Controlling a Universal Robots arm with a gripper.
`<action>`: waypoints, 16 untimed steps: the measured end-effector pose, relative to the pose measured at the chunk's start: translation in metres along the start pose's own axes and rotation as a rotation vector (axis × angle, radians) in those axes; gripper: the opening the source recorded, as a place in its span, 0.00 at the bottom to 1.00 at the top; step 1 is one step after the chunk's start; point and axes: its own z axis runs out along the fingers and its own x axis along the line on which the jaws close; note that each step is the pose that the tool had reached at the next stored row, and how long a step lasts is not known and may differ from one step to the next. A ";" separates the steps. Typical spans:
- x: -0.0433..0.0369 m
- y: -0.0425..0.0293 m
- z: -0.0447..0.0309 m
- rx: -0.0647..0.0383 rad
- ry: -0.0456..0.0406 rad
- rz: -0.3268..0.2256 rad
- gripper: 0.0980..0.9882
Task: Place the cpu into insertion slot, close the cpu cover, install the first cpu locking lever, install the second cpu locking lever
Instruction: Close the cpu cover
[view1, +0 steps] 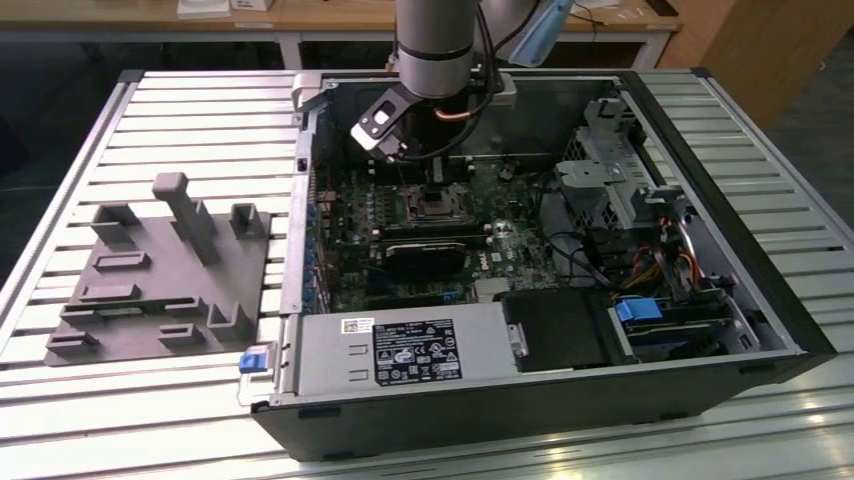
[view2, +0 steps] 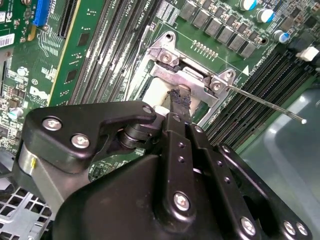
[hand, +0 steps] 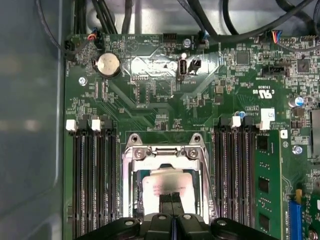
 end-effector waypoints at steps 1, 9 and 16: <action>0.0000 0.0000 0.0000 0.000 0.0000 0.000 0.00; 0.0000 -0.0002 0.0001 -0.001 0.0022 -0.056 0.00; 0.0000 -0.0002 0.0003 -0.004 0.0067 -0.183 0.00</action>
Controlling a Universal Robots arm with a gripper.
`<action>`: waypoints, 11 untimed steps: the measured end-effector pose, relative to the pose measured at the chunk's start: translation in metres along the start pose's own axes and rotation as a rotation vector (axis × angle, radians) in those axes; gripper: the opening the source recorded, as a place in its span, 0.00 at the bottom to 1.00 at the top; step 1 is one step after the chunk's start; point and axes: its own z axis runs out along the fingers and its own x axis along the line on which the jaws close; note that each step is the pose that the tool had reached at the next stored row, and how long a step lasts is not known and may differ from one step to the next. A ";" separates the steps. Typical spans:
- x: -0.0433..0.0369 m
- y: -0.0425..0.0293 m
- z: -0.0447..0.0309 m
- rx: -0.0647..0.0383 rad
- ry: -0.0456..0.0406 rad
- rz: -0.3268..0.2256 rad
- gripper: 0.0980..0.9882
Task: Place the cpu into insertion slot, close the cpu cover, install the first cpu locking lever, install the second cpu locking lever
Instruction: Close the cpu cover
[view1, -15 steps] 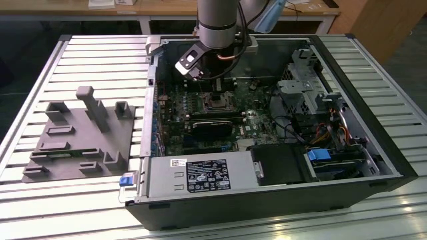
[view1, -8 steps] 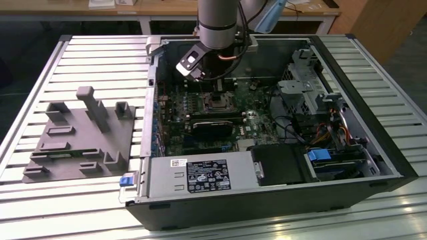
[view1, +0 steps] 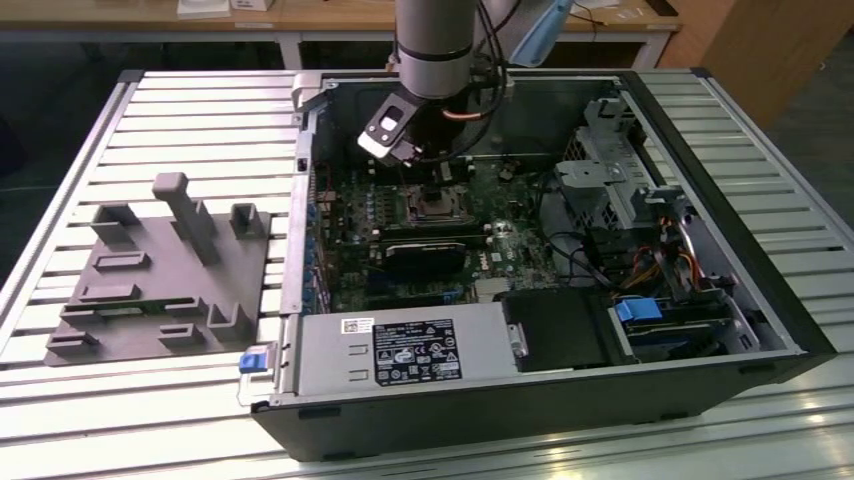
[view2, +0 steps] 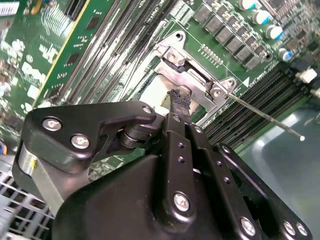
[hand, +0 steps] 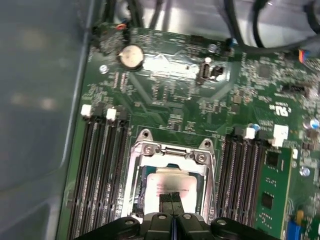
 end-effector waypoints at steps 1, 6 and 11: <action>0.0000 0.0000 0.0000 0.000 0.0008 -0.020 0.00; 0.0000 0.0000 0.0002 -0.002 0.0045 -0.109 0.00; 0.0000 0.0000 0.0003 -0.004 0.0084 -0.201 0.00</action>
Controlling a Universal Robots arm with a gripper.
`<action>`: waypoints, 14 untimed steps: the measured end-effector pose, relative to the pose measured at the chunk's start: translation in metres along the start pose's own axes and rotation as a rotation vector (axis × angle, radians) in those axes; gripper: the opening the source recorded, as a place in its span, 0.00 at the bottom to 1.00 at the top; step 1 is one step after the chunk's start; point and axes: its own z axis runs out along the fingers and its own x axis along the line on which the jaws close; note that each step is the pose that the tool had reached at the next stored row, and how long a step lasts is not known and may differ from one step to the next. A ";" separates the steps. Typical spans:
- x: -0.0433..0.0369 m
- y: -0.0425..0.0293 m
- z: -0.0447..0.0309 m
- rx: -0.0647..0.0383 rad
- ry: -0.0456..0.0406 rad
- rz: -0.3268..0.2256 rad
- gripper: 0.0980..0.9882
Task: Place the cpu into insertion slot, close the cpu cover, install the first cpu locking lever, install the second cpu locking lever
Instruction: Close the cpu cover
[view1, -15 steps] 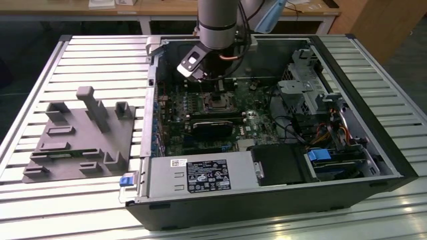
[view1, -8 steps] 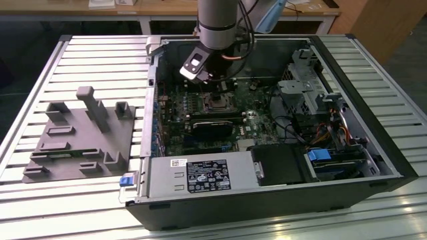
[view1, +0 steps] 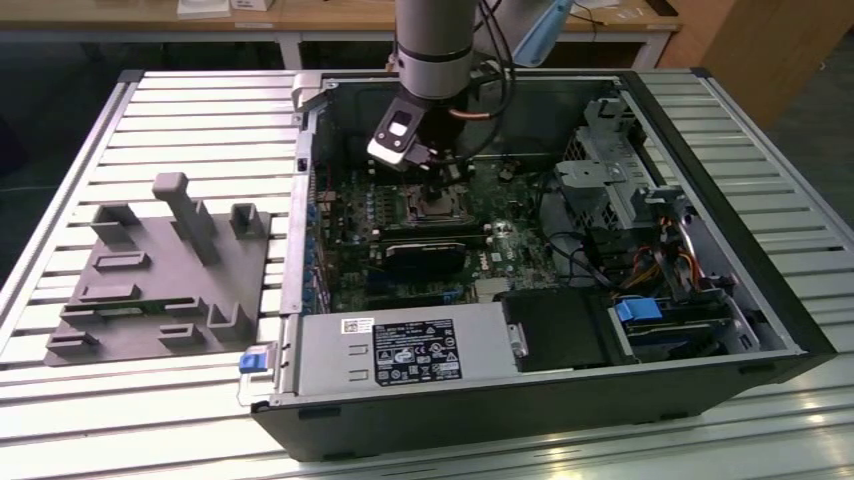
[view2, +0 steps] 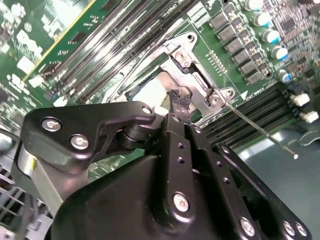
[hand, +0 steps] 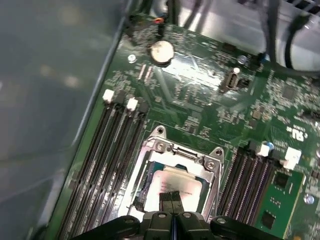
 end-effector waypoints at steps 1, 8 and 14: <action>0.0000 0.0000 0.0000 0.000 0.0008 -0.018 0.00; 0.0000 0.0000 0.0002 -0.003 0.0070 -0.145 0.00; 0.0000 0.0000 0.0003 -0.006 0.0123 -0.254 0.00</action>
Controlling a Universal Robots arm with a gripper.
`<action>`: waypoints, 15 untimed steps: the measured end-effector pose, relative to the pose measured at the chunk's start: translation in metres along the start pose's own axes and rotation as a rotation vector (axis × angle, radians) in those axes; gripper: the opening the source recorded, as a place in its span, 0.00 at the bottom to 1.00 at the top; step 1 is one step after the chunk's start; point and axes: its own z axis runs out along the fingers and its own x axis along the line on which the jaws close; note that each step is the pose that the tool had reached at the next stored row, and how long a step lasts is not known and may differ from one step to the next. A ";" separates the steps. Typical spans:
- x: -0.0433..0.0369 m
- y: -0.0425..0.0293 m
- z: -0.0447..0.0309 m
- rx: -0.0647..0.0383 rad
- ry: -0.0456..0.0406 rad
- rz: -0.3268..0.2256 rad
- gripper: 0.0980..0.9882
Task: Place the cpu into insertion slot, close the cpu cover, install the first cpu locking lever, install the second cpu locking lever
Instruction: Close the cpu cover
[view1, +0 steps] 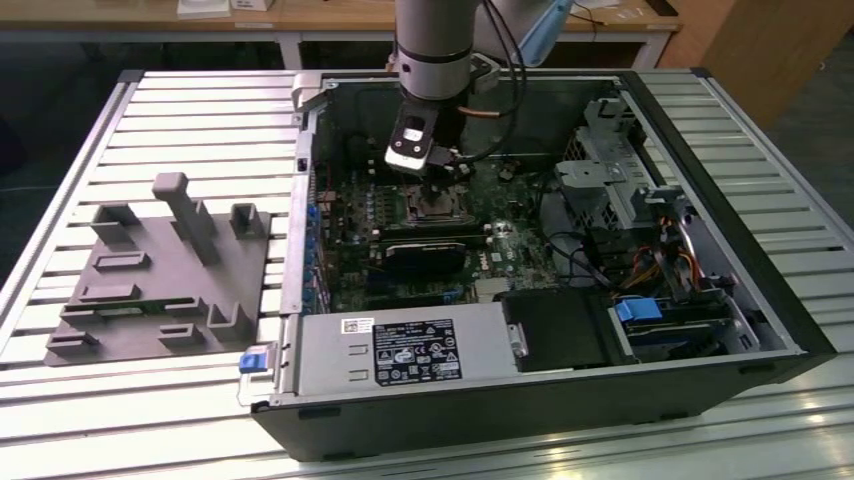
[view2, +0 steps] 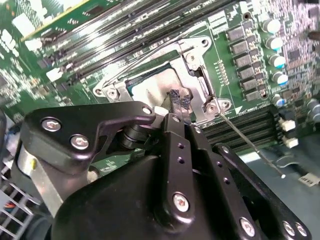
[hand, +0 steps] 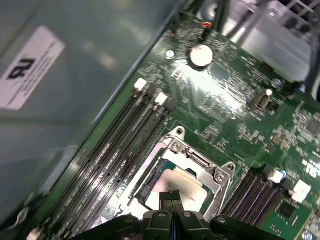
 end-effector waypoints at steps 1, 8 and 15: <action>0.0000 0.0000 0.0000 0.000 0.0008 -0.018 0.00; 0.0000 0.0000 0.0002 -0.003 0.0070 -0.145 0.00; 0.0000 0.0000 0.0003 -0.006 0.0131 -0.273 0.00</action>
